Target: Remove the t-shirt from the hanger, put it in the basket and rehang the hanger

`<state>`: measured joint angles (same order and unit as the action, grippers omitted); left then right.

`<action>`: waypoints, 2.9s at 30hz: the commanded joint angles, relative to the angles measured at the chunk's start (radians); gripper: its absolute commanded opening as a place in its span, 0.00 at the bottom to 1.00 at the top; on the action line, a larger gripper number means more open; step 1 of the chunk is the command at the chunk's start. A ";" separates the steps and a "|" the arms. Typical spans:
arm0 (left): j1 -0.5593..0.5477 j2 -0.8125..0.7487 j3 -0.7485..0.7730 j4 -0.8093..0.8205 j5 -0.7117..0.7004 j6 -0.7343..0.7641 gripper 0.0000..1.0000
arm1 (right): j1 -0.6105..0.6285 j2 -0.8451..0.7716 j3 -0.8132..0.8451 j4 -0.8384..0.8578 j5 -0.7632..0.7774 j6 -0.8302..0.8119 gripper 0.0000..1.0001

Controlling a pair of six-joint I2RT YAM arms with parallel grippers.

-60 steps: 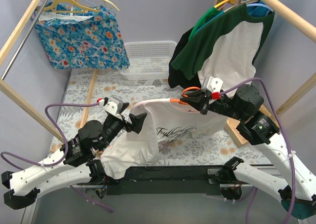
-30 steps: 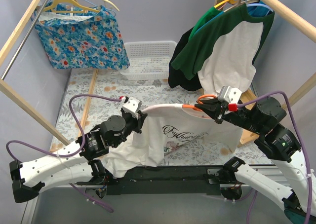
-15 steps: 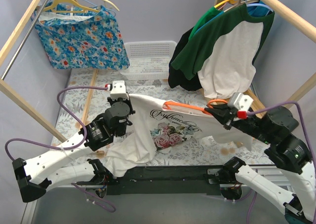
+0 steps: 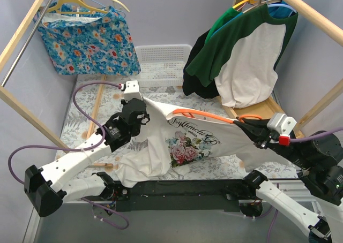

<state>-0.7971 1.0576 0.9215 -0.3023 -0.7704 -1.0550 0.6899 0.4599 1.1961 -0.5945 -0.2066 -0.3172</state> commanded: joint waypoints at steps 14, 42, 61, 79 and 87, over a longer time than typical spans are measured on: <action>0.038 -0.149 0.062 -0.167 0.138 0.130 0.77 | 0.002 0.365 -0.153 0.582 -0.088 0.066 0.01; 0.038 -0.146 -0.030 -0.052 0.440 0.237 0.80 | 0.000 0.272 -0.084 0.493 -0.100 0.021 0.01; 0.038 -0.154 0.108 -0.150 0.257 0.262 0.82 | 0.002 0.259 -0.099 0.484 -0.042 0.020 0.01; 0.038 -0.180 0.191 -0.150 1.052 0.506 0.86 | 0.002 0.543 0.019 0.404 -0.366 -0.002 0.01; 0.039 -0.125 0.197 -0.207 1.099 0.527 0.81 | 0.000 0.548 0.043 0.372 -0.422 -0.013 0.01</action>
<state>-0.7605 0.9352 1.1034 -0.4747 0.2695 -0.5568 0.6895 1.0218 1.1881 -0.2413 -0.5724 -0.3161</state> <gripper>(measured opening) 0.845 0.085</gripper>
